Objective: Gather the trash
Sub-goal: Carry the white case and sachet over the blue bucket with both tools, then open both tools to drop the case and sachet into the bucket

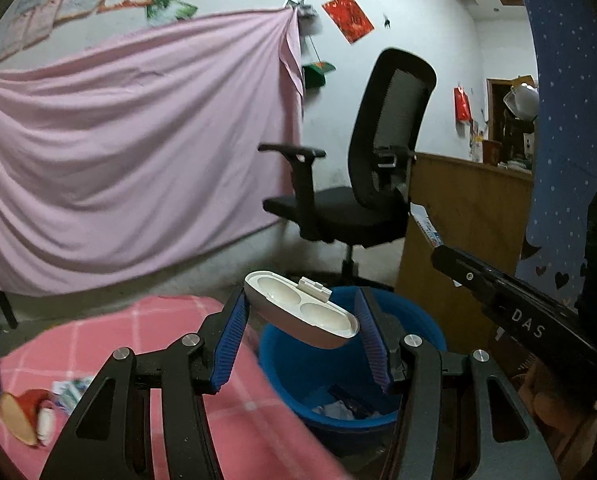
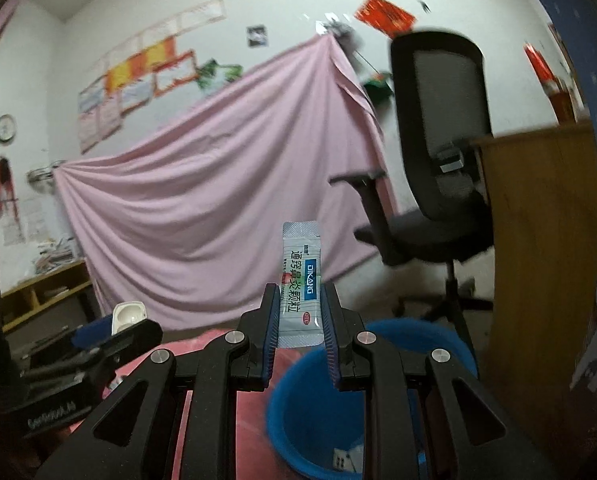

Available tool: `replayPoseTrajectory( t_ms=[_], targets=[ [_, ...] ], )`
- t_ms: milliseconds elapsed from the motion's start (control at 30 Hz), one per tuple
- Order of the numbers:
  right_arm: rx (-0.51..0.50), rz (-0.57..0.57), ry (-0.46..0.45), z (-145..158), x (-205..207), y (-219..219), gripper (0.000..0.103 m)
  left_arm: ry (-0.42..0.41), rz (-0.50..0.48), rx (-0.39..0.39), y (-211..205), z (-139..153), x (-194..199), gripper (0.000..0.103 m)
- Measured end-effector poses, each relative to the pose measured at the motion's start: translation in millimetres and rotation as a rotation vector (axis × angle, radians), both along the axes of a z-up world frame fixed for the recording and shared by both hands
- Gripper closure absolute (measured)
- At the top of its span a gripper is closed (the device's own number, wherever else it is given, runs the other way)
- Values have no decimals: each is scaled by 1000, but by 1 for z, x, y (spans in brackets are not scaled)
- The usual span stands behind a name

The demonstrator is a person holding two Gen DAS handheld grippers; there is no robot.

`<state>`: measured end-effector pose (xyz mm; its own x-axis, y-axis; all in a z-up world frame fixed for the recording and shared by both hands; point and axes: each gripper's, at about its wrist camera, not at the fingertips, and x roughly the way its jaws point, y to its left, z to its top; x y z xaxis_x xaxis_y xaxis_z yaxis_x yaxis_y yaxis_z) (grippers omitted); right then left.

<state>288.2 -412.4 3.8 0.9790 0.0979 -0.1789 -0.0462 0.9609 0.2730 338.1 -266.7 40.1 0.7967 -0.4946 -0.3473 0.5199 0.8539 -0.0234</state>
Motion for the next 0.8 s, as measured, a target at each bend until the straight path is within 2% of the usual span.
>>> replayPoseTrajectory(
  t_ms=[500, 800],
  targets=[
    [49, -38, 142, -23, 15, -27, 84, 177, -3, 1, -19, -20, 36, 54],
    [65, -12, 206, -32, 25, -29, 84, 261, -1, 60, -28, -32, 50, 54]
  ],
)
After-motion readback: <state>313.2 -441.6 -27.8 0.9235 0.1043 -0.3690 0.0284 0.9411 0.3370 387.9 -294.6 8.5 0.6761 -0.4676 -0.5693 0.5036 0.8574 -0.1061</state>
